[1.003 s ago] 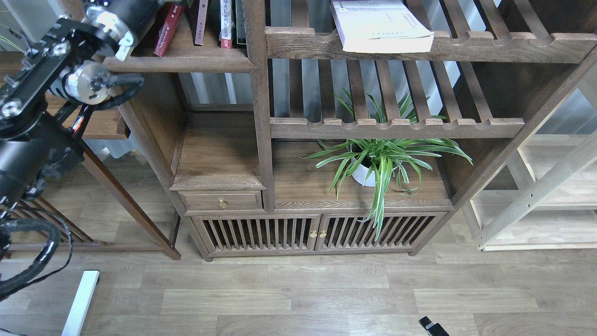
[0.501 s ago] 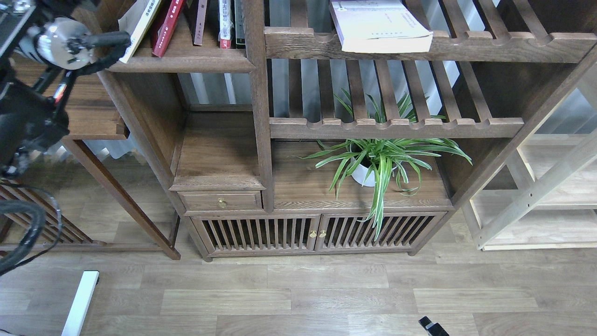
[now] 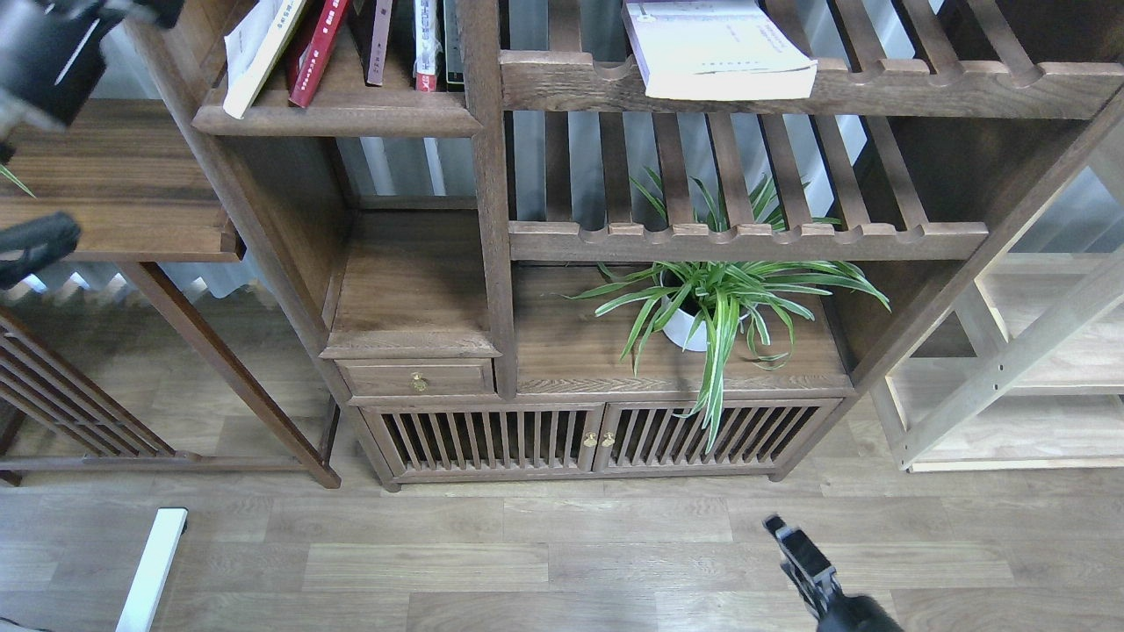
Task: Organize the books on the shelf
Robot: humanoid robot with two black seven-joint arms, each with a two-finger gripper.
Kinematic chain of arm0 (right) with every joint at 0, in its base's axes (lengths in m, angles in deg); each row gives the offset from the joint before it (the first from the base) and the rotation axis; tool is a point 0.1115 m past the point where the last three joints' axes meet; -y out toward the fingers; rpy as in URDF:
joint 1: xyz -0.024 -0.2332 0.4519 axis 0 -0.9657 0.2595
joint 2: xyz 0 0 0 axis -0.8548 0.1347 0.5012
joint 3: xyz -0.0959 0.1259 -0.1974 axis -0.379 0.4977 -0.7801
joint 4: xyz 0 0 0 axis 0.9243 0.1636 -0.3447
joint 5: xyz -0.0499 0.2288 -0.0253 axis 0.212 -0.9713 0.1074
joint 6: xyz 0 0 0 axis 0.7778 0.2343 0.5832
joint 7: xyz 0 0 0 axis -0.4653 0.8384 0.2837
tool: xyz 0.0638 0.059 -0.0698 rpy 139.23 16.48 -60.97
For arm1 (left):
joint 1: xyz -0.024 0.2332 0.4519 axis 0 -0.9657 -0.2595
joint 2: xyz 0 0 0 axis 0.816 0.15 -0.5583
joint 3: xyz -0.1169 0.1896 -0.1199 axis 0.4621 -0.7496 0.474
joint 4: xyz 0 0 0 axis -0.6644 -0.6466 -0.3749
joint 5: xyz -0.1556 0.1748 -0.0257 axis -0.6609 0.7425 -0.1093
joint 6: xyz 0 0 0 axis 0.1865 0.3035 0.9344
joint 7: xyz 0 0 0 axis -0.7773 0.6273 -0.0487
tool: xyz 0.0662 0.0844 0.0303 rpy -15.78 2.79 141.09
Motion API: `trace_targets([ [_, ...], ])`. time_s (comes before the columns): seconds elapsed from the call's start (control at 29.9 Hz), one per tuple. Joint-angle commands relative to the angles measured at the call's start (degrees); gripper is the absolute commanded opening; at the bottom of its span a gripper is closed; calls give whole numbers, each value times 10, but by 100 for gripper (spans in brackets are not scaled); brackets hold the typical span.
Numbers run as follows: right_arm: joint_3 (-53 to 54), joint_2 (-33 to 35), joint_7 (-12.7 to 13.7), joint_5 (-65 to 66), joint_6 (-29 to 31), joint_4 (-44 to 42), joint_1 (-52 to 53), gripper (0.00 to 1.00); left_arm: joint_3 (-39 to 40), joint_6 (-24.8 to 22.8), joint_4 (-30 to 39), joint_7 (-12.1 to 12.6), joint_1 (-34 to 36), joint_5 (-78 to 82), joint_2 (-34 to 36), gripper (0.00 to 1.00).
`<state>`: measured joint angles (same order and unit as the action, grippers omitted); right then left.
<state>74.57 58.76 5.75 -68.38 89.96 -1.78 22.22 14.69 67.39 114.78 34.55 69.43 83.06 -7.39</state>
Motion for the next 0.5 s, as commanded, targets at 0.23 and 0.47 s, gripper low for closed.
trace_targets([
  [0.23,-7,11,3,10,0,39,77,99,15,-154,-52,-19,-125,-150,-43,98],
  [0.47,5,27,2,2,0,131,114,99,5,-154,-205,-7,-187,-227,-162,98],
])
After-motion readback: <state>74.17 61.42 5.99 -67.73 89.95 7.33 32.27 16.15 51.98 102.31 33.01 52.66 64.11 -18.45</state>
